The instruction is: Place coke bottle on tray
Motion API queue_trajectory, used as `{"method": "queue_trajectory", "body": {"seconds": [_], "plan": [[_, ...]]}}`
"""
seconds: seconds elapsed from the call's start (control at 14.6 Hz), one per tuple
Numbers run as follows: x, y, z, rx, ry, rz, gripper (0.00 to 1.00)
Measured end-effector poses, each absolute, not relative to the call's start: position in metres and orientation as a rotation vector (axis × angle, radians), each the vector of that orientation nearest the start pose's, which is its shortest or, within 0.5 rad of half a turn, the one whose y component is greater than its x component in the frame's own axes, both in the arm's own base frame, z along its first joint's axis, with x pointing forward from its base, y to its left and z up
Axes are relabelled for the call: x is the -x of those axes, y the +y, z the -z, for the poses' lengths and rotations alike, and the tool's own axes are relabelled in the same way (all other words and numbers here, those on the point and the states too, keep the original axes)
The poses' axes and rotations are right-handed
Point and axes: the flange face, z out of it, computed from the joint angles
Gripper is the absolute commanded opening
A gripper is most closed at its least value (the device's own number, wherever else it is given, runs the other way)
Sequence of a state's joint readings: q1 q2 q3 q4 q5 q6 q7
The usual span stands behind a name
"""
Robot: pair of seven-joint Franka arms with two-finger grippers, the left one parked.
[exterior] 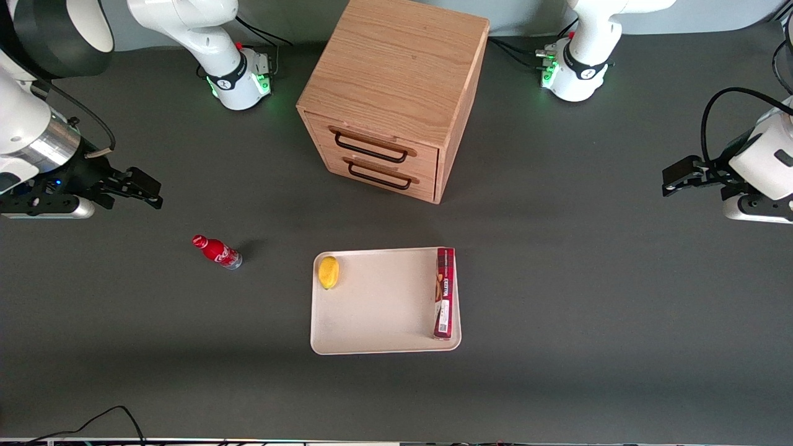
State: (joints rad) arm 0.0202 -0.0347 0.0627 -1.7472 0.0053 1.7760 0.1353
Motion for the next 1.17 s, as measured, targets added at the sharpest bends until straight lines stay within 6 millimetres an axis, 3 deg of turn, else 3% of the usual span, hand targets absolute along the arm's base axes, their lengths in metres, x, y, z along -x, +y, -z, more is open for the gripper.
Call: {"method": "queue_trajectory", "body": {"seconds": [0.55, 0.76, 0.89, 1.17], "plan": [[-0.558, 0.049, -0.583, 3.138, 0.093, 0.072, 1.0], [-0.555, 0.043, -0.575, 3.145, 0.102, -0.029, 1.0], [-0.556, 0.036, -0.553, 3.146, 0.104, -0.086, 1.0], [-0.564, 0.023, -0.482, 3.142, 0.103, -0.046, 1.0]]}}
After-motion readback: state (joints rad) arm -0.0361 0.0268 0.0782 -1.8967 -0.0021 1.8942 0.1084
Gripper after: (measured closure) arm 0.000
